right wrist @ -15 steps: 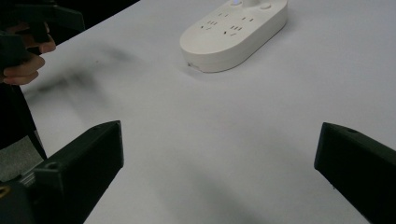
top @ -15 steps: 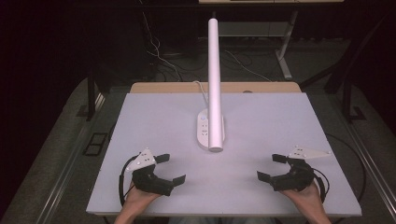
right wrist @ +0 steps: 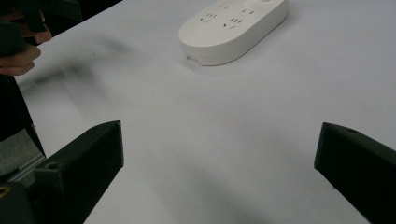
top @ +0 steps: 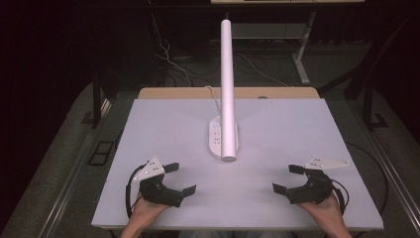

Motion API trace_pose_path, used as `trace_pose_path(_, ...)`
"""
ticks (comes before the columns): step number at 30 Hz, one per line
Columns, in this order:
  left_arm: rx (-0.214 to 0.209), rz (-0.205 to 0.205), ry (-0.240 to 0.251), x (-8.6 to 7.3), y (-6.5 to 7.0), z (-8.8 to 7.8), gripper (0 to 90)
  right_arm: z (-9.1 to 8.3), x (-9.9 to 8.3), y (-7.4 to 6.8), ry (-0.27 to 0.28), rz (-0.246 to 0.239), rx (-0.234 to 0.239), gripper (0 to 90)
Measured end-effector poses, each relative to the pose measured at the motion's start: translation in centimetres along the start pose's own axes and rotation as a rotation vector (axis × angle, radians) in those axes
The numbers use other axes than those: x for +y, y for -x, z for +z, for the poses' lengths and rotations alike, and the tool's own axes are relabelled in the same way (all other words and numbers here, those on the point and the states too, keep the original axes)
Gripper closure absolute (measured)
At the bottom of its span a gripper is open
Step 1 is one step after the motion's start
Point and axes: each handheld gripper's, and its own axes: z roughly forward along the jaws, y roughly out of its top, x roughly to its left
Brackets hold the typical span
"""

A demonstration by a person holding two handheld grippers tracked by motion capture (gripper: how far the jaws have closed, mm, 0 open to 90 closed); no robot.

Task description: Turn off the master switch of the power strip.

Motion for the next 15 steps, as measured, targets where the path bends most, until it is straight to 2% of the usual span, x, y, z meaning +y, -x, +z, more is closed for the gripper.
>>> trace_pose_path(15, 0.006, 0.037, -0.043, 0.84, 0.24, 0.11, 0.0, -0.17, -0.06, 0.09, 0.004, 0.012, 0.003, 0.6)
